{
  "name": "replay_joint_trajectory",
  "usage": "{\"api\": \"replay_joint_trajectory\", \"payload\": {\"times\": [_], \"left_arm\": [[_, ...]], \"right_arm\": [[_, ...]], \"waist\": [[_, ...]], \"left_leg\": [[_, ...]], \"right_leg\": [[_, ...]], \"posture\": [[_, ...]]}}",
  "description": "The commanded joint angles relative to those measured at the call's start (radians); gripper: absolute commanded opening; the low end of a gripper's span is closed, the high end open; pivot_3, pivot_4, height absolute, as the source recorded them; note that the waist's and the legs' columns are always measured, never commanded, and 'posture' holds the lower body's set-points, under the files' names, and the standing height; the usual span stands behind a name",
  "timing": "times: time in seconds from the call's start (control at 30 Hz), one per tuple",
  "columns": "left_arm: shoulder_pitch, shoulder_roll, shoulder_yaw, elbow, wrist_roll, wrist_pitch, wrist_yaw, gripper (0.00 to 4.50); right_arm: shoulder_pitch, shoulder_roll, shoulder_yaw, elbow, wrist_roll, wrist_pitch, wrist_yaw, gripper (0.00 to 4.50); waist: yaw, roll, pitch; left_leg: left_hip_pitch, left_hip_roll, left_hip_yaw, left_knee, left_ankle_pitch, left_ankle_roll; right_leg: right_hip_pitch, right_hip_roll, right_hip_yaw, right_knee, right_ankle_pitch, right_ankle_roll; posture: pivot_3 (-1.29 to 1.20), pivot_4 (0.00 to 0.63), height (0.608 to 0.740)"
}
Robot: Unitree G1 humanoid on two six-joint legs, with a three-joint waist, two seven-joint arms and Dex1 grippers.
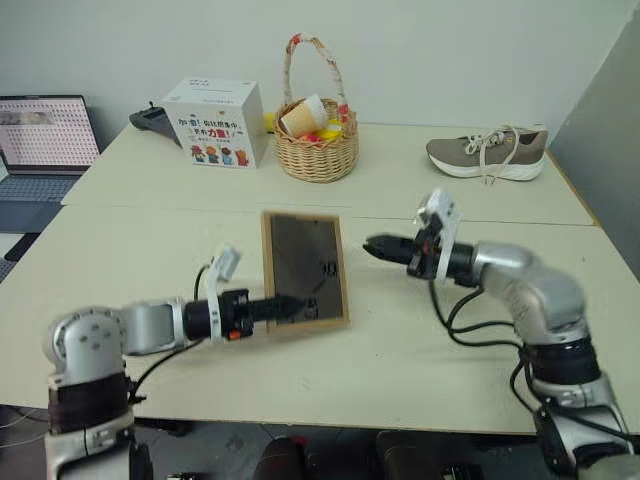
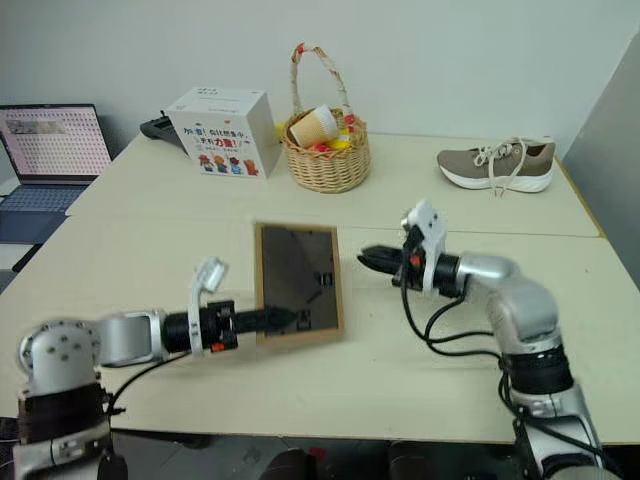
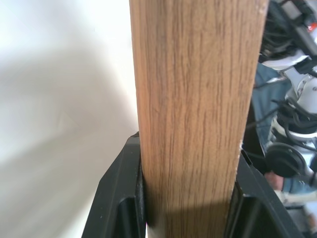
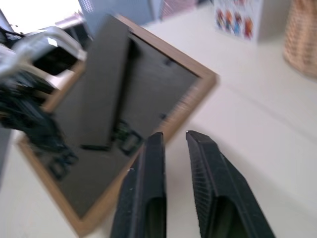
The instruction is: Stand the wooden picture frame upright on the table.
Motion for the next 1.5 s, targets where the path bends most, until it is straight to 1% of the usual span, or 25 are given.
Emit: {"api": "replay_joint_trajectory", "payload": {"times": [0.03,0.13,0.17,0.27,0.33,0.43,0.57,0.7,0.8,0.93,1.03,1.07,1.1,1.13,1.17,1.2,1.23,1.27,1.33,1.37,1.43,1.5], "left_arm": [[-0.054,0.094,-0.094,-0.016,0.03,-0.072,-0.179,1.29],[-0.08,0.151,-0.17,-0.018,0.09,-0.143,-0.275,1.29],[-0.091,0.157,-0.188,-0.007,0.107,-0.163,-0.294,1.29],[-0.114,0.16,-0.224,0.017,0.149,-0.212,-0.334,1.29],[-0.116,0.161,-0.247,0.016,0.169,-0.23,-0.352,1.29],[-0.125,0.156,-0.255,0.025,0.177,-0.235,-0.365,1.29],[-0.135,0.153,-0.266,0.035,0.192,-0.242,-0.376,1.29],[-0.142,0.152,-0.271,0.044,0.201,-0.241,-0.389,1.29],[-0.133,0.158,-0.269,0.05,0.205,-0.235,-0.4,1.29],[-0.121,0.159,-0.267,0.046,0.204,-0.229,-0.401,1.29],[-0.108,0.154,-0.261,0.036,0.197,-0.222,-0.394,1.29],[-0.103,0.152,-0.255,0.033,0.189,-0.215,-0.391,1.29],[-0.1,0.151,-0.254,0.031,0.187,-0.209,-0.388,1.29],[-0.095,0.151,-0.251,0.028,0.183,-0.202,-0.384,1.29],[-0.093,0.148,-0.243,0.031,0.172,-0.186,-0.378,1.29],[-0.094,0.143,-0.232,0.039,0.159,-0.168,-0.371,1.29],[-0.097,0.138,-0.222,0.046,0.146,-0.151,-0.365,1.29],[-0.106,0.13,-0.204,0.057,0.126,-0.125,-0.357,1.29],[-0.129,0.108,-0.17,0.082,0.091,-0.076,-0.333,1.29],[-0.145,0.095,-0.151,0.102,0.073,-0.043,-0.314,1.29],[-0.169,0.073,-0.119,0.131,0.044,0.004,-0.287,1.29],[-0.188,0.051,-0.086,0.146,0.019,0.045,-0.264,1.29]], "right_arm": [[-0.095,-0.01,-0.055,0.02,0.126,0.098,0.037,1.75],[-0.153,0.009,-0.042,0.058,0.146,0.109,0.038,2.52],[-0.166,0.02,-0.028,0.07,0.14,0.097,0.039,2.69],[-0.185,0.052,0.004,0.088,0.132,0.075,0.043,3.33],[-0.19,0.078,0.025,0.084,0.126,0.064,0.037,3.83],[-0.196,0.107,0.064,0.084,0.093,0.035,0.019,4.43],[-0.181,0.129,0.093,0.058,0.094,0.027,0.015,4.49],[-0.163,0.134,0.075,-0.003,0.16,0.076,0.017,4.49],[-0.136,0.082,0.012,-0.059,0.261,0.16,0.038,4.49],[-0.091,-0.001,-0.065,-0.073,0.339,0.213,0.045,4.49],[-0.063,-0.056,-0.115,-0.07,0.343,0.212,0.024,4.49],[-0.049,-0.078,-0.114,-0.075,0.307,0.173,0.02,4.49],[-0.026,-0.107,-0.096,-0.07,0.214,0.062,0.026,4.49],[-0.001,-0.133,-0.065,-0.059,0.09,-0.098,0.028,4.49],[0.024,-0.161,-0.021,-0.026,-0.067,-0.317,0.025,4.49],[0.042,-0.194,0.024,0.035,-0.238,-0.575,-0.001,4.49],[0.051,-0.218,0.057,0.103,-0.372,-0.803,-0.027,4.49],[0.052,-0.248,0.09,0.176,-0.515,-1.04,-0.086,4.49],[0.034,-0.279,0.131,0.314,-0.717,-1.424,-0.2,4.49],[0.017,-0.299,0.155,0.372,-0.847,-1.608,-0.293,4.49],[-0.014,-0.283,0.163,0.47,-0.946,-1.797,-0.392,4.49],[-0.06,-0.259,0.175,0.553,-1.072,-1.897,-0.521,4.49]], "waist": [[-0.002,0.0,0.001],[-0.007,0.0,0.001],[-0.008,0.0,0.001],[-0.008,0.0,0.001],[-0.008,0.0,0.001],[-0.008,0.0,0.001],[-0.008,0.0,0.001],[-0.008,0.0,0.001],[-0.008,0.0,0.001],[-0.005,0.0,0.001],[-0.005,0.0,0.001],[-0.005,0.0,0.001],[-0.005,0.0,0.001],[-0.005,0.0,0.001],[-0.005,0.0,0.002],[-0.005,0.0,0.002],[-0.006,-0.001,0.002],[-0.007,-0.001,0.002],[-0.009,-0.002,0.004],[-0.01,-0.003,0.005],[-0.014,-0.004,0.006],[-0.019,-0.005,0.006]], "left_leg": [[0.0,0.0,0.001,-0.001,0.0,0.0],[0.0,0.0,0.002,-0.003,0.0,0.0],[0.0,0.0,0.002,-0.003,0.0,0.0],[0.0,0.0,0.002,-0.003,0.0,0.0],[0.0,0.0,0.003,-0.003,0.0,0.001],[-0.001,0.0,0.003,-0.003,0.0,0.001],[-0.001,0.001,0.003,-0.003,0.0,0.001],[-0.001,0.001,0.003,-0.003,0.0,0.001],[-0.001,0.001,0.002,-0.003,0.0,0.0],[-0.001,0.0,0.003,-0.003,0.0,0.001],[-0.001,0.0,0.002,-0.003,0.0,0.001],[-0.001,0.0,0.003,-0.003,0.0,0.001],[-0.001,0.0,0.003,-0.003,0.0,0.001],[-0.001,0.0,0.003,-0.003,0.0,0.001],[-0.001,0.0,0.003,-0.003,0.0,0.001],[-0.001,0.0,0.003,-0.003,0.0,0.001],[-0.001,0.0,0.003,-0.003,0.0,0.001],[-0.001,0.0,0.004,-0.003,0.0,0.001],[-0.001,-0.001,0.008,-0.003,0.0,0.001],[-0.001,-0.001,0.008,-0.003,0.0,0.001],[-0.001,0.0,0.009,-0.003,0.0,0.001],[-0.001,0.001,0.008,-0.003,0.001,0.0]], "right_leg": [[0.0,-0.001,0.001,-0.001,0.0,0.0],[-0.003,-0.001,0.002,0.001,0.0,0.0],[-0.003,-0.001,0.002,0.001,0.0,0.0],[-0.003,0.0,0.001,0.002,0.0,0.0],[-0.003,0.0,0.002,0.002,0.0,0.0],[-0.004,0.0,0.002,0.001,0.0,0.0],[-0.005,0.0,0.002,0.001,0.0,0.0],[-0.005,0.0,0.002,0.002,0.0,0.0],[-0.005,0.0,0.001,0.002,0.0,0.0],[-0.005,0.0,0.001,0.001,0.0,0.0],[-0.005,0.0,0.002,0.002,0.0,0.0],[-0.005,0.0,0.002,0.002,0.0,0.0],[-0.005,0.0,0.002,0.002,0.0,0.0],[-0.005,0.0,0.002,0.002,0.0,0.0],[-0.005,0.0,0.002,0.001,0.0,0.0],[-0.005,0.0,0.002,0.001,0.0,0.0],[-0.005,0.001,0.002,0.001,0.0,0.0],[-0.005,0.001,0.002,0.001,0.0,0.0],[-0.005,0.0,0.001,0.001,0.0,0.001],[-0.005,0.0,0.002,0.001,0.0,0.001],[-0.005,0.0,0.002,0.001,0.0,0.001],[-0.006,0.0,0.002,0.002,0.0,0.0]], "posture": [[0.0,0.15,0.74],[0.0,0.15,0.74],[0.0,0.15,0.74],[0.0,0.15,0.74],[0.0,0.15,0.74],[0.0,0.15,0.74],[0.0,0.15,0.74],[0.0,0.15,0.74],[0.0,0.15,0.74],[0.0,0.15,0.74],[0.0,0.15,0.74],[0.0,0.15,0.74],[0.0,0.15,0.74],[0.0,0.15,0.74],[0.0,0.15,0.74],[0.0,0.15,0.74],[0.0,0.15,0.74],[0.0,0.15,0.74],[0.0,0.15,0.74],[0.0,0.15,0.74],[0.0,0.15,0.74],[0.0,0.15,0.74]]}}
